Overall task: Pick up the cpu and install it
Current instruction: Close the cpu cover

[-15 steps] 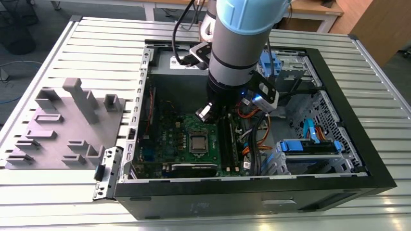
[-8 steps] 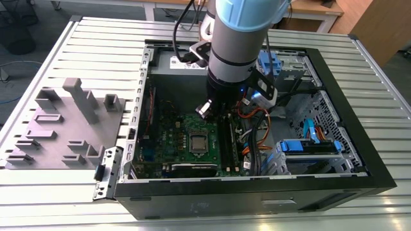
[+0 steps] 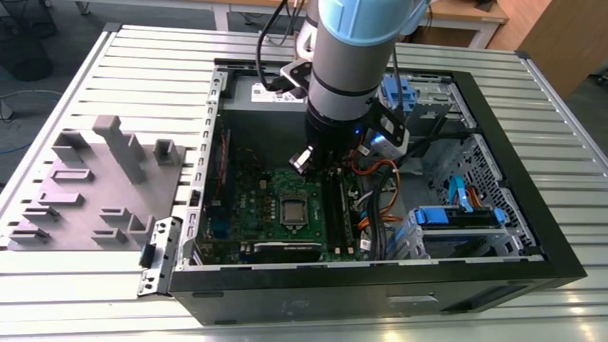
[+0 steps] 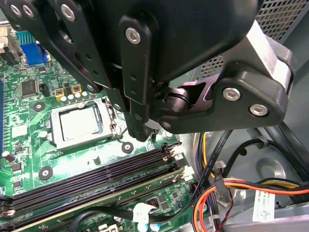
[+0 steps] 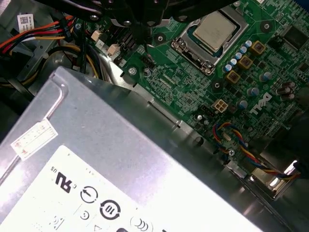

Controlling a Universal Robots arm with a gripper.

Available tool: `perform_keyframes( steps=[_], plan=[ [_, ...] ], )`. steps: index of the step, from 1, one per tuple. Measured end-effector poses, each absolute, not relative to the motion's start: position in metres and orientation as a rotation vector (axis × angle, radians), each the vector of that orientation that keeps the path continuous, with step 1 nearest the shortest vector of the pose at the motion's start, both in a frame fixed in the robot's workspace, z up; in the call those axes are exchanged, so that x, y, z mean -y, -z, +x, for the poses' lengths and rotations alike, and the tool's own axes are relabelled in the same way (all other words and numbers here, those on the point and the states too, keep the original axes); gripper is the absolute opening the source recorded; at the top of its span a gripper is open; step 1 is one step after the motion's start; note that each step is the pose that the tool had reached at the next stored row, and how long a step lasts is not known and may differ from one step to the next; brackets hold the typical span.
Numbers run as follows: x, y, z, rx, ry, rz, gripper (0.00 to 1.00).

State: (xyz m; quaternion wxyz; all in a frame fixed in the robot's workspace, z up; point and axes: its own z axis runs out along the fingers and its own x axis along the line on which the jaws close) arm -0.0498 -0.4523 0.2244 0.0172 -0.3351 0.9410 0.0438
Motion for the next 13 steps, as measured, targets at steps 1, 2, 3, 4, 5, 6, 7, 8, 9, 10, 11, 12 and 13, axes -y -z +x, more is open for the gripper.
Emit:
perform_keyframes(
  steps=[1, 2, 3, 4, 5, 6, 7, 8, 9, 10, 11, 12, 13],
  plan=[
    [0.452, -0.224, -0.05, -2.924, -0.136, -1.041, 0.11],
    [0.452, -0.224, -0.05, -2.924, -0.137, -1.041, 0.11],
    [0.453, -0.224, -0.05, -2.923, -0.14, -1.041, 0.11],
    [0.454, -0.224, -0.05, -2.921, -0.144, -1.04, 0.11],
    [0.455, -0.224, -0.051, -2.919, -0.149, -1.04, 0.11],
    [0.456, -0.224, -0.051, -2.917, -0.154, -1.039, 0.11],
    [0.457, -0.224, -0.052, -2.915, -0.158, -1.038, 0.11],
    [0.459, -0.224, -0.052, -2.914, -0.16, -1.038, 0.11],
    [0.46, -0.224, -0.053, -2.912, -0.162, -1.038, 0.11],
    [0.461, -0.224, -0.053, -2.912, -0.164, -1.037, 0.11],
    [0.463, -0.224, -0.053, -2.911, -0.165, -1.037, 0.11],
    [0.463, -0.224, -0.053, -2.91, -0.166, -1.037, 0.11],
    [0.464, -0.224, -0.053, -2.91, -0.167, -1.037, 0.11]
  ],
)
